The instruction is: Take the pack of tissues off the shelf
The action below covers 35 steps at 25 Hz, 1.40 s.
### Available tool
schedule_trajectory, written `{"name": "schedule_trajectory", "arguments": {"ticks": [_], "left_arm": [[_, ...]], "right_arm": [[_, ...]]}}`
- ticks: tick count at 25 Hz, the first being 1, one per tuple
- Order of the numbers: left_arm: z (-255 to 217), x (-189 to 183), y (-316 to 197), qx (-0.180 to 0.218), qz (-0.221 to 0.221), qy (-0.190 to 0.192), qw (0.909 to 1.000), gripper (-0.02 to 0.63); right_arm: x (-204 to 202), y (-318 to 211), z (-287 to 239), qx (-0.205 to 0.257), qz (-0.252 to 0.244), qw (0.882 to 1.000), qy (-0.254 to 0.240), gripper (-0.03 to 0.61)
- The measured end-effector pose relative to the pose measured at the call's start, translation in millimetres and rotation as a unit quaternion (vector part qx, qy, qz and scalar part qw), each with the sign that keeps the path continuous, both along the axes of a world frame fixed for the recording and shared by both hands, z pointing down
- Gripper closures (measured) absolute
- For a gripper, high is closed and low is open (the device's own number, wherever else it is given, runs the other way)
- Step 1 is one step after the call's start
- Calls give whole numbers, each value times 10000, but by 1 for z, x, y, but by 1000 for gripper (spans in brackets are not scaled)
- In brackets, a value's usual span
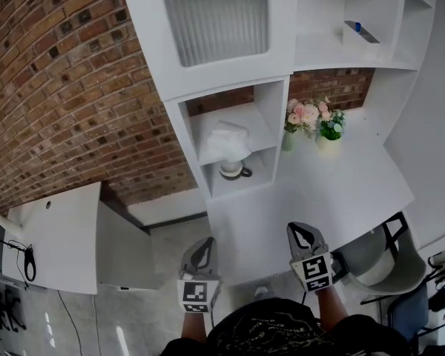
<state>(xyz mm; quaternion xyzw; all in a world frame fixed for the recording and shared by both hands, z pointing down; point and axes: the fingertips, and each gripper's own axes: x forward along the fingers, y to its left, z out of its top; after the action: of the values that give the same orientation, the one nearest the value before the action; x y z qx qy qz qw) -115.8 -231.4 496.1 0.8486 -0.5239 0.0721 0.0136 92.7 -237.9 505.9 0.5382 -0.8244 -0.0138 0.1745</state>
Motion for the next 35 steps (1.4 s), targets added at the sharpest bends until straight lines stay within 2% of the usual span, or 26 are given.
{"name": "schedule_trajectory", "arguments": {"ticks": [2,9,13,23,26,29,30,32,35], "left_arm": [[2,4,-5,-13,-48,-10,10000,606],[1,14,-24,-2,-281,-22,9996,606],[2,17,-33,15,-366,-44,9993,606],[-4,2,-53,46,-409,-6,9992,606],[-4,-4,-60,20,-345,-85,9994,606],[-7,-12,-67,24,-310,-109,9995,606],[-9,-15,-70,34,-312,-96,9995,605],[-11,-21,-74,43,-302,-110,9995,606],[-9,-26,-77,21,-277,-101,9996,606]], "right_arm": [[6,-12,4,-24,63,9998,182,574],[8,-47,1,-74,-196,9998,31,574],[17,-66,3,-170,-5,9999,-5,574],[-3,-83,-8,-143,-227,9996,-79,569],[-12,-90,-13,-206,-275,9991,-234,555],[-23,-96,-20,-262,-399,9983,-321,521],[-28,-99,-22,-264,-451,9980,-356,489],[-37,-104,-27,-267,-570,9965,-547,377],[-47,-112,-35,-211,-674,9944,-781,307]]}}
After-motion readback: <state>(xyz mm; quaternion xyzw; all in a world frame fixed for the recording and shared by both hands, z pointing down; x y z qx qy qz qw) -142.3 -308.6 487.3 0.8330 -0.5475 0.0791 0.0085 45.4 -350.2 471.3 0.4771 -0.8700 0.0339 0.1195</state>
